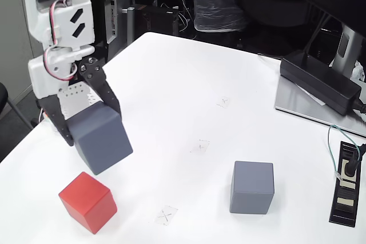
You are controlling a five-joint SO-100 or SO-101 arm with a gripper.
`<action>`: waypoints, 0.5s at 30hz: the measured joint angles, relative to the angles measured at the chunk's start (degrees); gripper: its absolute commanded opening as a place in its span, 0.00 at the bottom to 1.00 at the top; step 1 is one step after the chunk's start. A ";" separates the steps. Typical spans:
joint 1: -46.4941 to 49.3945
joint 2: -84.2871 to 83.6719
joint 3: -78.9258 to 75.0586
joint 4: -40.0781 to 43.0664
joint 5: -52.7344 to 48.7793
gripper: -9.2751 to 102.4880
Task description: Stack the three blocks in an ordered color.
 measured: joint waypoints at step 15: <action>8.44 0.00 4.04 -0.62 -14.94 0.19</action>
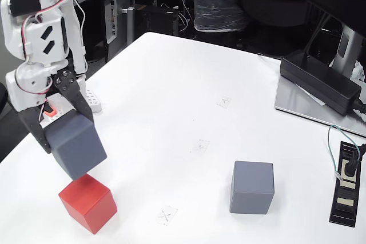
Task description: Stack the three blocks in an ordered color.
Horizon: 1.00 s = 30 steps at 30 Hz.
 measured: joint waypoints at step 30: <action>1.67 0.09 14.59 -20.83 -0.35 0.38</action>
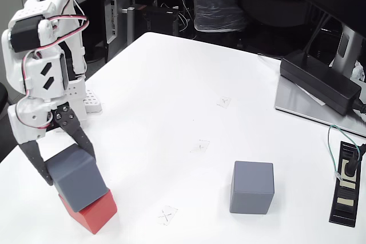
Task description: Stack the three blocks in an ordered color.
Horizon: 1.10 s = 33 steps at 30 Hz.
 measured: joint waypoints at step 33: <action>-2.11 0.00 -12.39 0.00 0.00 0.44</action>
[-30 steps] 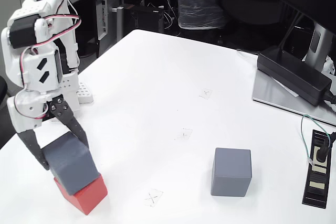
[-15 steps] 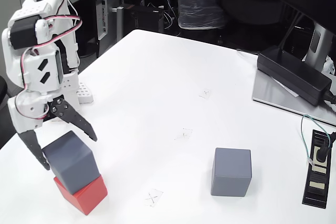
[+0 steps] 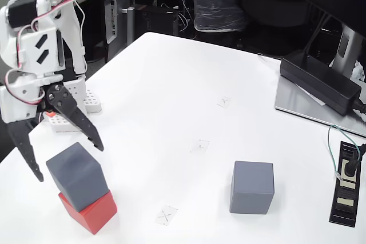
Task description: Stack the three blocks in an ordered color.
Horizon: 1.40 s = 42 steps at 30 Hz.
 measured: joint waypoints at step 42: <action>-41.40 -30.23 -26.02 5.89 88.59 0.44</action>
